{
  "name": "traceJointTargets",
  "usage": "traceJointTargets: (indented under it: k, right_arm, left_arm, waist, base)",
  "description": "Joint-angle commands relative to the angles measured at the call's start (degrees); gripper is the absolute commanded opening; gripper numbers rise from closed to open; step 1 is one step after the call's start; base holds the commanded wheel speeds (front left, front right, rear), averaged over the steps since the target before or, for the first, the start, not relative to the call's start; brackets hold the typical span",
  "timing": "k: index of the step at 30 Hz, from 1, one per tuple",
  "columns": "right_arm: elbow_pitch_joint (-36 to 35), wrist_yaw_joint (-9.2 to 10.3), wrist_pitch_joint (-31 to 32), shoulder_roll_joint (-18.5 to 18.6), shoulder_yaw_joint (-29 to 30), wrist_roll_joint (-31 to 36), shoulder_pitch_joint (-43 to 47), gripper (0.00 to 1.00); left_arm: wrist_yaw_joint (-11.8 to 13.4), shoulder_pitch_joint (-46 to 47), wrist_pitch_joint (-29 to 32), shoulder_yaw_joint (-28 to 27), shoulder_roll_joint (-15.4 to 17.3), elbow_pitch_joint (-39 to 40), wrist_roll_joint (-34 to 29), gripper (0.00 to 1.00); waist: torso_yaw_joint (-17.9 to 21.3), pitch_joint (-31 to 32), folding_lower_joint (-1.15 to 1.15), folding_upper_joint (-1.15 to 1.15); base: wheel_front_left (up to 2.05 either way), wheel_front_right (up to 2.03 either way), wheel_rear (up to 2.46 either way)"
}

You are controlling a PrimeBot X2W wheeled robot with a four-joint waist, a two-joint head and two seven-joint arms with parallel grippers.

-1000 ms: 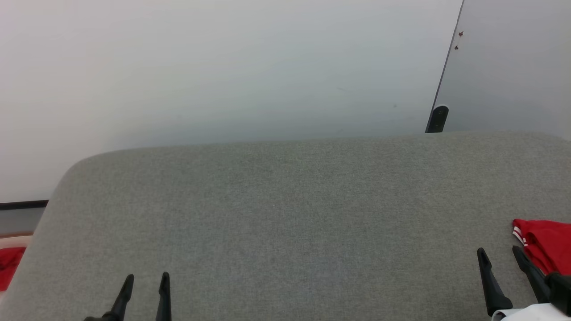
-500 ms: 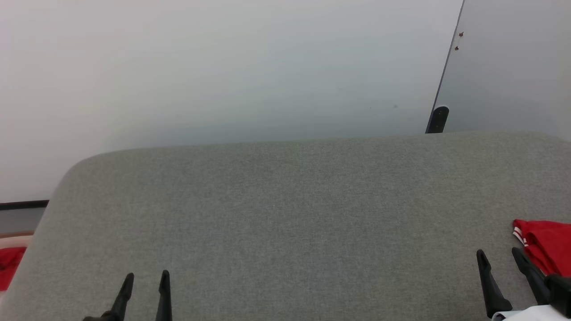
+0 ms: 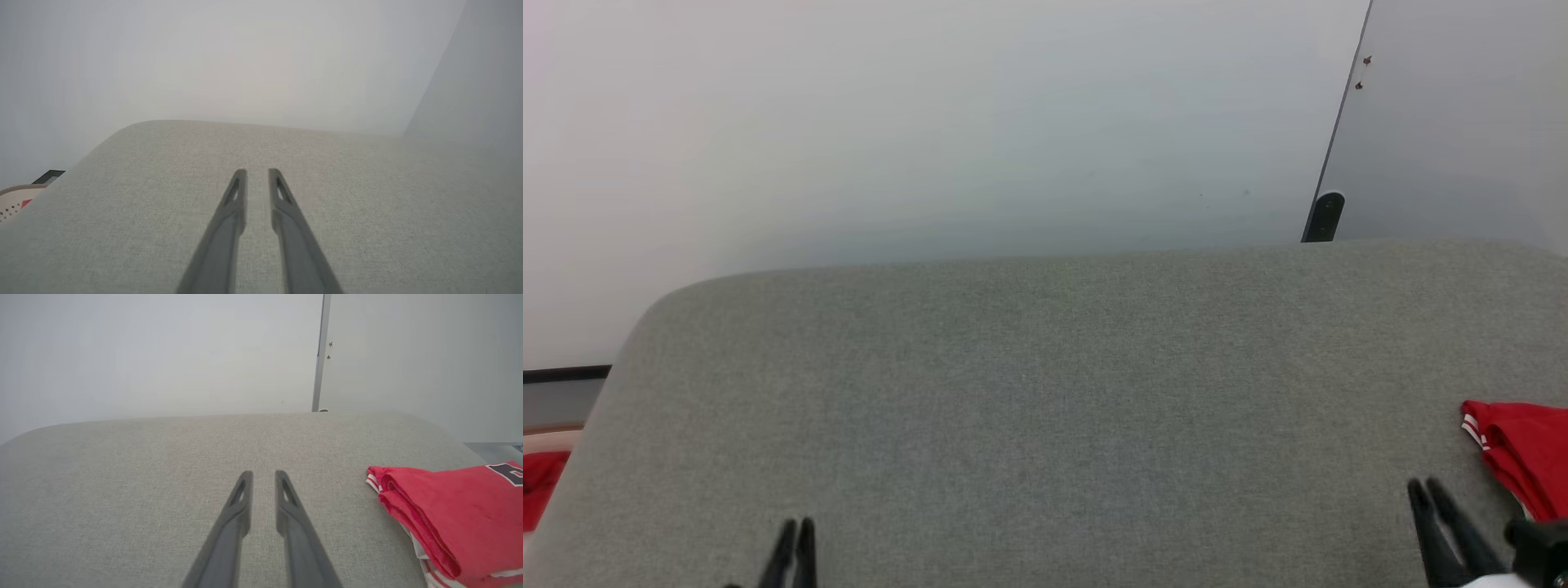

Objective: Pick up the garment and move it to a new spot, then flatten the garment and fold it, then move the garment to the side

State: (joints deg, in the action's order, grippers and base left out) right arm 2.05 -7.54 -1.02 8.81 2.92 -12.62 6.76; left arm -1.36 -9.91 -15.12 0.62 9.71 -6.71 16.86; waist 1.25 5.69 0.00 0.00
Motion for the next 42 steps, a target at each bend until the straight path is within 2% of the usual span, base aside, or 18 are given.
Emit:
traceJointTargets:
  k: [1, 25, 42]
  right_arm:
    - [0.6, 0.0, 0.1, -0.2, 0.0, -0.2, 0.2, 0.0]
    - [4.3, 0.02, 2.3, -2.0, 1.2, -23.0, -3.5, 0.0]
    - [6.1, 0.03, 3.5, -2.9, 1.7, -36.7, -6.0, 0.0]
  left_arm:
    - [0.0, -0.1, 0.1, 0.0, -0.3, -0.5, 0.2, 0.0]
    - [-1.8, 4.5, 6.3, -2.0, -2.4, -3.0, 21.8, 0.0]
    - [-2.9, 7.4, 10.0, -3.3, -3.4, -3.9, 34.8, 0.0]
  waist:
    - [0.0, 0.0, 0.0, 0.0]
    - [-0.2, -1.1, 0.0, 0.0]
    - [-0.4, -1.9, 0.0, 0.0]
  base:
    - [0.0, 0.0, 0.0]
    - [0.0, 0.0, 0.0]
    - [0.0, 0.0, 0.0]
